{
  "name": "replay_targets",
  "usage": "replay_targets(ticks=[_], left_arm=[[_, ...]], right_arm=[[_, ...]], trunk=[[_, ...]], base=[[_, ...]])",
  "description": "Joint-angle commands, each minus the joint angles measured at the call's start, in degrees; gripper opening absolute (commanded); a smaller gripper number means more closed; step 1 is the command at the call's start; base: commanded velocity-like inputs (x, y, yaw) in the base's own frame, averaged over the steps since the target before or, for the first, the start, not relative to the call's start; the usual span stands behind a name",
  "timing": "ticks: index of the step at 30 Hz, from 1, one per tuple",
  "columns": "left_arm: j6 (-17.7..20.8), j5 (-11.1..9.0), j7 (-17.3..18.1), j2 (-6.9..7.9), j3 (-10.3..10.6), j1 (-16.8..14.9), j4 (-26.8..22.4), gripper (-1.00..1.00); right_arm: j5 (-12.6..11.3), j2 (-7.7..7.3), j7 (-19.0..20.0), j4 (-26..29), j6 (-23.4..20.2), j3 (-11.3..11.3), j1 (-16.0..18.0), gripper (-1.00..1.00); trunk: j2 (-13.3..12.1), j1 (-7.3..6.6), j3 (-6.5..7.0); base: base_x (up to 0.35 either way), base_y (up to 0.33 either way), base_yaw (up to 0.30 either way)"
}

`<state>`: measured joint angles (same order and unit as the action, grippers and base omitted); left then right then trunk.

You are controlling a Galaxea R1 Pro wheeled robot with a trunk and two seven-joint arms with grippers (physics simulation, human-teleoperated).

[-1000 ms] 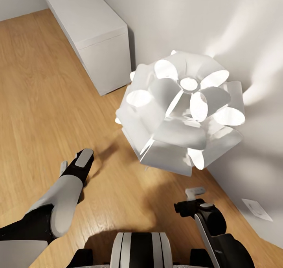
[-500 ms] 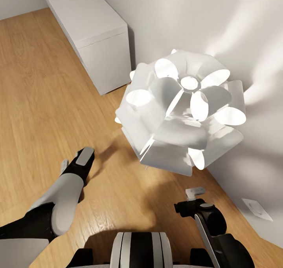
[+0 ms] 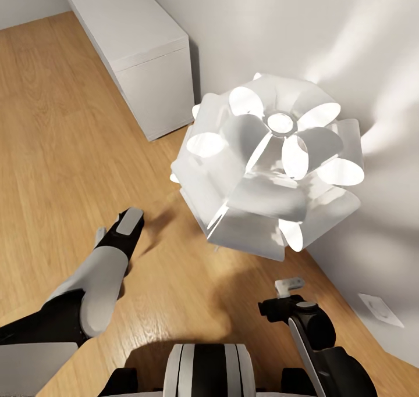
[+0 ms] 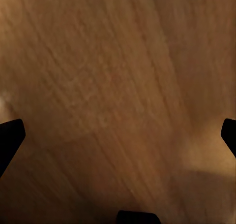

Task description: Attach the digital camera to the camera tripod in the bedroom.

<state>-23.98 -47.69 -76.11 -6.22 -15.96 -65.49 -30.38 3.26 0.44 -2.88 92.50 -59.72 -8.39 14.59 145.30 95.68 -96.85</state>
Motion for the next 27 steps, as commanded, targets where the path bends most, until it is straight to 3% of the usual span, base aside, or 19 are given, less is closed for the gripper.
replay_targets(ticks=[1,13,22,27], left_arm=[[-0.3,-0.1,-0.1,-0.11,-0.2,-0.1,-0.1,1.0],[-0.3,0.6,-0.4,-0.38,-0.2,-0.8,-0.1,1.0],[-0.3,0.9,-0.4,-0.56,-0.2,-0.9,-0.1,1.0],[-0.3,0.9,-0.4,-0.56,-0.2,-0.9,-0.1,1.0]], right_arm=[[0.3,0.0,0.0,0.0,-0.3,-0.1,0.0,1.0],[0.3,0.0,0.0,0.0,-0.3,-0.1,0.0,1.0],[0.3,-0.02,0.0,0.0,-0.3,0.0,0.0,1.0],[0.3,-0.01,0.1,0.0,-0.3,0.4,0.1,1.0]], trunk=[[0.0,-0.01,-0.03],[0.0,-0.01,-0.03],[0.1,0.22,-2.02],[0.1,0.22,-2.02]], base=[[0.0,0.0,0.0],[0.0,0.0,0.0],[0.0,0.0,0.0],[0.0,0.0,0.0]])
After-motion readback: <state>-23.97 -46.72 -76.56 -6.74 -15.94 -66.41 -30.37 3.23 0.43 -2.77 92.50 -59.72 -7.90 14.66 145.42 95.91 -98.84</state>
